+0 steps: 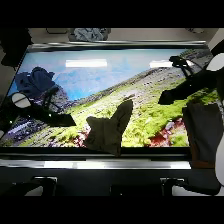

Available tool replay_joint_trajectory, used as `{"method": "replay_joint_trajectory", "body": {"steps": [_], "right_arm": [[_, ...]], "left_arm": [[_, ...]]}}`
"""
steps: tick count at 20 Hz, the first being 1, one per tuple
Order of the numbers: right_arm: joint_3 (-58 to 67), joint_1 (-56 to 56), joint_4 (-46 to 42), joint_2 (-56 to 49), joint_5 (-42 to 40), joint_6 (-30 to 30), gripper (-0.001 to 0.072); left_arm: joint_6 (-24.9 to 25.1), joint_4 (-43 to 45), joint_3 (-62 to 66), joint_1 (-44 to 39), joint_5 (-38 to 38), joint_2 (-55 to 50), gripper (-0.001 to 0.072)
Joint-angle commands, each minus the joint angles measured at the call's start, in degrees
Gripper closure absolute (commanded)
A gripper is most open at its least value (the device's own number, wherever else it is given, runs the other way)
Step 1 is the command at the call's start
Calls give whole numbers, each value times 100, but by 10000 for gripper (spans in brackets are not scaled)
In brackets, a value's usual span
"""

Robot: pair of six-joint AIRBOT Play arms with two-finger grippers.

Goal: Fold the shirts.

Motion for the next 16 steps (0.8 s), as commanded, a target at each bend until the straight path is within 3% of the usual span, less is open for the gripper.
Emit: {"method": "replay_joint_trajectory", "body": {"steps": [1, 5, 8, 9, 13, 14, 16], "right_arm": [[0, 9, 494, -732, -79, -24, 28], [0, 9, 492, -1189, -109, -81, 19], [0, 9, 562, -1401, -151, -186, 18], [0, 9, 645, -1451, -181, -223, 18], [-111, 225, 605, -1526, -452, -221, 11], [-243, 374, 610, -1523, -619, -284, 8], [-564, 649, 640, -1556, -1060, -319, -1]], "left_arm": [[450, -686, -1386, 48, 103, 33, -4], [662, -1740, -2312, -409, 1390, 28, -2], [658, -1932, -2352, -831, 1888, -9, 9], [634, -1932, -2352, -922, 2013, -9, 62], [422, -1932, -2345, -992, 2247, -7, 598], [422, -1932, -2345, -992, 2243, 9, 671], [424, -1932, -2332, -992, 2227, 42, 674]]}}
